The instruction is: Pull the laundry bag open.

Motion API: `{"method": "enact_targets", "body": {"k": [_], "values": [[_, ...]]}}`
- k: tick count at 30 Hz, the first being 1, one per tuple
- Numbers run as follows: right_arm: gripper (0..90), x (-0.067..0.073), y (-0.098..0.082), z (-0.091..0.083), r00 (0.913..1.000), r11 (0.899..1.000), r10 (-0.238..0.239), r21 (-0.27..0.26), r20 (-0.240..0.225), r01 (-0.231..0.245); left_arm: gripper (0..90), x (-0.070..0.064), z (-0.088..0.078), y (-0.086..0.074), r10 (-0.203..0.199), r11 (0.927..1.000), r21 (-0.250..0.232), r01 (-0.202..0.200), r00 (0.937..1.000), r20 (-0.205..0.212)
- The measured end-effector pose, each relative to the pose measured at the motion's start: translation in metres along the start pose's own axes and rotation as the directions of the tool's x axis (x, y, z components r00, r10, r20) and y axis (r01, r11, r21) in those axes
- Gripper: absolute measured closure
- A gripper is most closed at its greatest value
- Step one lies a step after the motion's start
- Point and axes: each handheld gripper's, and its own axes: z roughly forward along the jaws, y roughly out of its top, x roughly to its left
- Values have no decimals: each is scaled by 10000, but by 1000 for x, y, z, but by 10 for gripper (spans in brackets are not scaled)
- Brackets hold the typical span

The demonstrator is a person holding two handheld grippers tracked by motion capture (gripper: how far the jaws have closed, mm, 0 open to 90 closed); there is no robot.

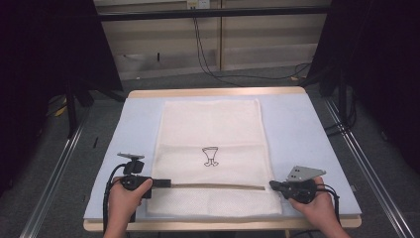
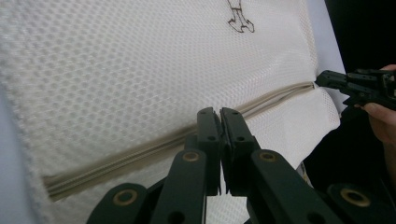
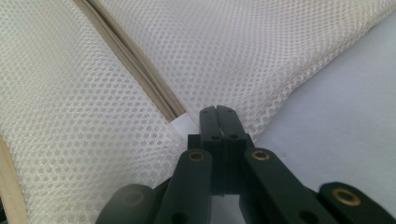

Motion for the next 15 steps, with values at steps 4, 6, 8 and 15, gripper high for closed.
{"method": "enact_targets", "body": {"k": [4, 6, 8, 15], "values": [[900, 0, 0, 0, 10000, 10000, 37, -6, 5, -37, 875, 3, -4, -2, -51, 10000, -73, 51, 10000, -45], [900, 0, 0, 0, 10000, 10000, 26, -17, 20, -26, 875, 5, -6, -2, -79, 9999, -108, 78, 9999, -65], [900, 0, 0, 0, 10000, 10000, -2, 15, -1, 2, 875, 6, -8, -3, -228, 9995, -208, 226, 9997, -100], [900, 0, 0, 0, 10000, 10000, -7, 38, -2, 7, 875, 13, -15, -5, -300, 9991, -309, 294, 9994, -173]]}}
